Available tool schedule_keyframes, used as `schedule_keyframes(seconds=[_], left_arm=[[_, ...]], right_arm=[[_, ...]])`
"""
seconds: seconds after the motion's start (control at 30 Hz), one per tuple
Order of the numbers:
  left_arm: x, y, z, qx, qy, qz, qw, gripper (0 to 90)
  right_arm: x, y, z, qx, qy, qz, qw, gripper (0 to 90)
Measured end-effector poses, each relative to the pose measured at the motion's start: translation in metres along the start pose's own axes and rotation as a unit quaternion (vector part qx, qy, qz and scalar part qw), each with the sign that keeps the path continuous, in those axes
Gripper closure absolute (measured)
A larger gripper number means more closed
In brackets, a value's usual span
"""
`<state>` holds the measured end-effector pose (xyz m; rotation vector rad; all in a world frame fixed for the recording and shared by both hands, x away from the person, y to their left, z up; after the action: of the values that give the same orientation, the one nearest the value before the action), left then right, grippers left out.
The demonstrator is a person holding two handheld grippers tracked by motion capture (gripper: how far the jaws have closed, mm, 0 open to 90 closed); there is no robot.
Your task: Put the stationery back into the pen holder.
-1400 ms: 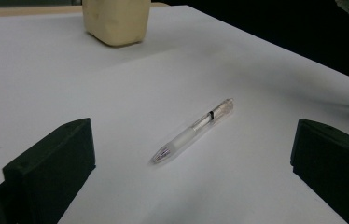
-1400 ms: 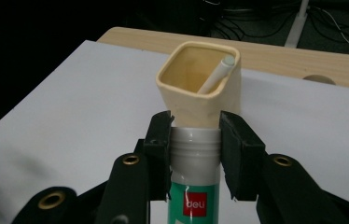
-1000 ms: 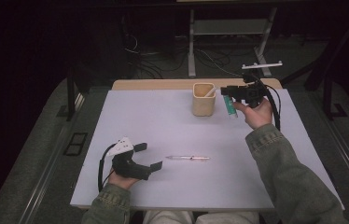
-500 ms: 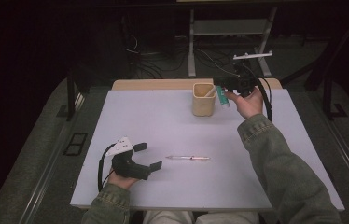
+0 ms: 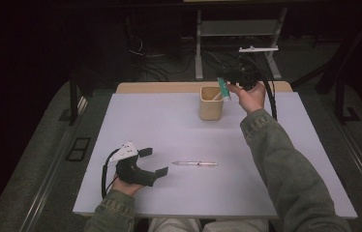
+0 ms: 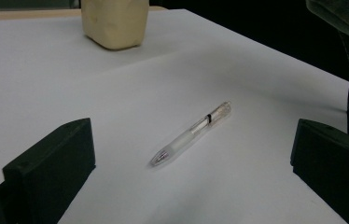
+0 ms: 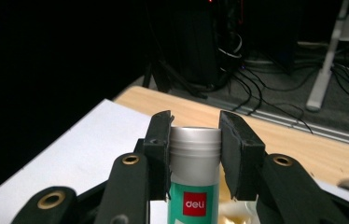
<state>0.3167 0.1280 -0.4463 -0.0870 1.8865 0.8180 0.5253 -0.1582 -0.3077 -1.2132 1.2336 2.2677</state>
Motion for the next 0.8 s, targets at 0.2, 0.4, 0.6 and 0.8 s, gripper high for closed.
schedule_keyframes(seconds=[0.2,0.4,0.6,0.8], left_arm=[[0.0,0.0,0.0,0.001,0.0,0.0,1.0,0.0],[0.0,0.001,0.0,0.002,0.001,-0.002,1.0,0.0],[0.0,0.001,0.001,0.001,0.001,-0.003,1.0,0.0],[-0.001,0.001,0.0,0.003,0.0,-0.003,1.0,0.0]], right_arm=[[-0.013,-0.005,-0.001,-0.002,0.006,-0.022,0.9997,64.9],[-0.02,-0.013,-0.004,-0.018,0.002,-0.031,0.9994,64.9],[-0.019,-0.022,-0.009,-0.02,-0.004,-0.041,0.9989,64.9],[-0.015,-0.031,-0.013,-0.021,-0.012,-0.047,0.9986,64.9]])
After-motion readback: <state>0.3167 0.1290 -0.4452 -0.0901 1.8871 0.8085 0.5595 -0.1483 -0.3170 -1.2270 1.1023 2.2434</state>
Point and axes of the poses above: each handheld gripper's, and its own axes: y roughly backward along the jaws, x roughly out of its underside, z roughly to its left, the point moved 6 cm from there along -y, roughly forward along the jaws, and after that the axes turned 9 degrees about z, right-handed, at the moved point
